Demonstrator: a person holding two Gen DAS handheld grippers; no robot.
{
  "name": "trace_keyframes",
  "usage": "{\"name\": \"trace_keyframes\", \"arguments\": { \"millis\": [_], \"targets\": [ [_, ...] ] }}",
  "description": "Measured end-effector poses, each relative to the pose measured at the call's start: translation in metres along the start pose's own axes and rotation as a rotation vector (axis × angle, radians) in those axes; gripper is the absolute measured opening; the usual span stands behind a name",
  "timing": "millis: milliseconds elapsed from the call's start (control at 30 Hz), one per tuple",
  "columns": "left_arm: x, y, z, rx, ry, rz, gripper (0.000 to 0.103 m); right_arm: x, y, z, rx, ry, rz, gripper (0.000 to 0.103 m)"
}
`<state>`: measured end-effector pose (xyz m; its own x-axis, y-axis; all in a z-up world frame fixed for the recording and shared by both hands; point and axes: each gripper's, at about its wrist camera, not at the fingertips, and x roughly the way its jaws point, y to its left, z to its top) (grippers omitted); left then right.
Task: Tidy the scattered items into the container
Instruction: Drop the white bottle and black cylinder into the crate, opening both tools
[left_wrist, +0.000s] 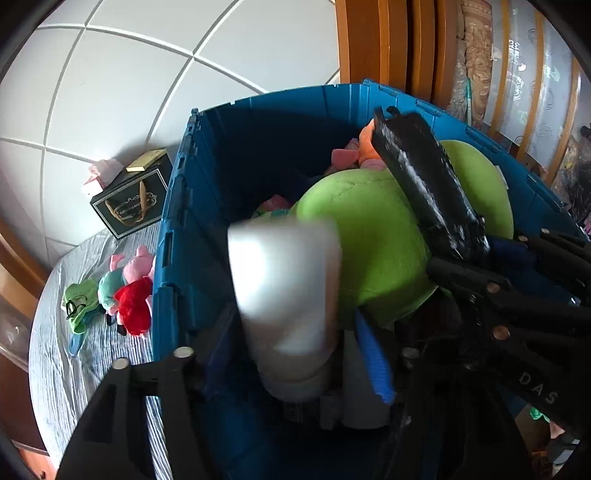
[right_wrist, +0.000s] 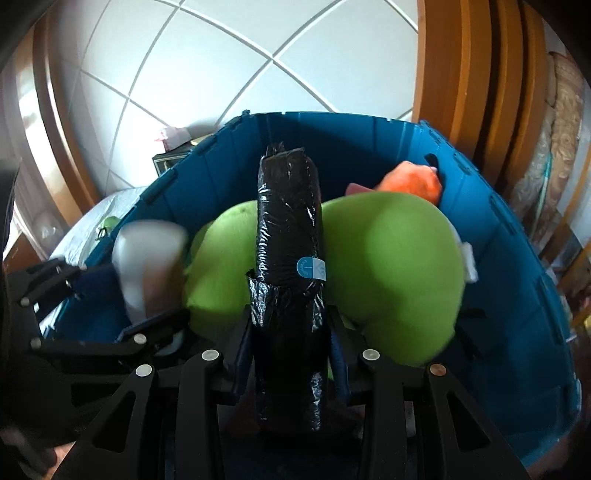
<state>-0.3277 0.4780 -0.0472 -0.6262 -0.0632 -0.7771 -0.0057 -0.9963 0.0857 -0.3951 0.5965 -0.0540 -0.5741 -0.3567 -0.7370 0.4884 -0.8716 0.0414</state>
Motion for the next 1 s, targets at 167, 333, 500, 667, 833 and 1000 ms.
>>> {"name": "trace_keyframes", "arguments": {
  "millis": [167, 333, 500, 667, 833, 1000],
  "targets": [
    [-0.004, -0.003, -0.005, 0.005, 0.001, -0.017, 0.073, -0.006, -0.006, -0.003, 0.001, 0.003, -0.007, 0.039],
    [-0.006, -0.006, -0.01, 0.011, -0.007, -0.024, 0.073, -0.005, -0.012, -0.004, 0.015, 0.006, 0.002, 0.043],
    [-0.008, -0.007, -0.015, 0.006, -0.016, -0.036, 0.073, -0.011, -0.015, -0.006, 0.019, -0.003, 0.003, 0.043],
    [-0.016, -0.01, -0.022, 0.004, -0.022, -0.053, 0.073, -0.027, -0.017, -0.014, 0.021, -0.011, -0.017, 0.053],
    [-0.032, -0.011, -0.03, -0.003, -0.047, -0.063, 0.08, -0.054, -0.021, -0.023, 0.017, -0.037, -0.046, 0.074],
    [-0.052, -0.01, -0.035, -0.01, -0.087, -0.073, 0.08, -0.07, -0.023, -0.027, 0.023, -0.054, -0.061, 0.08]
  ]
}}
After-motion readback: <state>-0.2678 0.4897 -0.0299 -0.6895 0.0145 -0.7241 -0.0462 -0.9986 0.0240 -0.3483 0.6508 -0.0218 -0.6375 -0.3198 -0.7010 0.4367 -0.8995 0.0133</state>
